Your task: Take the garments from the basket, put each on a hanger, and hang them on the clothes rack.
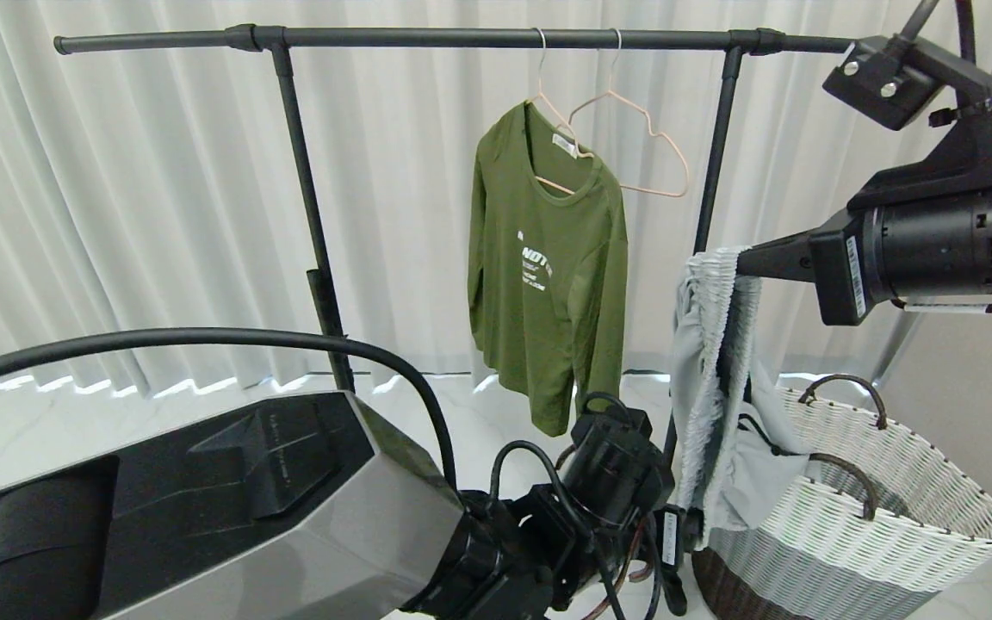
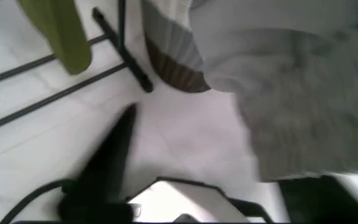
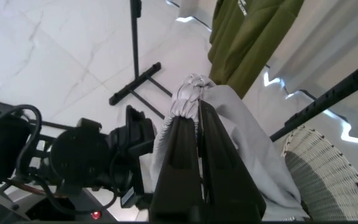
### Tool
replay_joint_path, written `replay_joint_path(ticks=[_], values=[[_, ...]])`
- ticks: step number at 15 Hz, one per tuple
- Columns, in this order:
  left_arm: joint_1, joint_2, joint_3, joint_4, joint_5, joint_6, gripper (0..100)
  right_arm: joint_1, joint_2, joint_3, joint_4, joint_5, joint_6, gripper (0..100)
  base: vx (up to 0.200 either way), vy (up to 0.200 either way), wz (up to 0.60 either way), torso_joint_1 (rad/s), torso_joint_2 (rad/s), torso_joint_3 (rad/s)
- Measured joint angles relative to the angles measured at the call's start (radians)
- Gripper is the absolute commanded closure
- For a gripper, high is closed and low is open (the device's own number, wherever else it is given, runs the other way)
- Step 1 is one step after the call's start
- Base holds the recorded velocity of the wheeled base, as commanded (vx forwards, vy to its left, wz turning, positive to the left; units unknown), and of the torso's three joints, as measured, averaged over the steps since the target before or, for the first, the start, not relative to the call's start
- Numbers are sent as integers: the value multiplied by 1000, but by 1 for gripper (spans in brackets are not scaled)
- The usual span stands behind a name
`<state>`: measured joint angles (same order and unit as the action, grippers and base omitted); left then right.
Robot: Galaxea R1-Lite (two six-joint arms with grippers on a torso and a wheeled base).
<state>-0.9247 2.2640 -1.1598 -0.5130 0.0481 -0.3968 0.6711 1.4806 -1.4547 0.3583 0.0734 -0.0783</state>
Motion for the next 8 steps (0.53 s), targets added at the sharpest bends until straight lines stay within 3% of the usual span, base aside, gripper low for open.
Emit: replay_joint_path(ticks=[4,7,8], values=[[8,-56,110,0,71,0,100,-34,1,-1,0,0,-1,100,0,0,0,0,0,0],[58,-224,233,22,91,13,100,-58,3,-1,-14,-3,-2,100,0,0,0,0,0,0],[91,-299,254,70,92,35,100,-62,2,-3,-20,-4,-3,100,0,0,0,0,0,0]])
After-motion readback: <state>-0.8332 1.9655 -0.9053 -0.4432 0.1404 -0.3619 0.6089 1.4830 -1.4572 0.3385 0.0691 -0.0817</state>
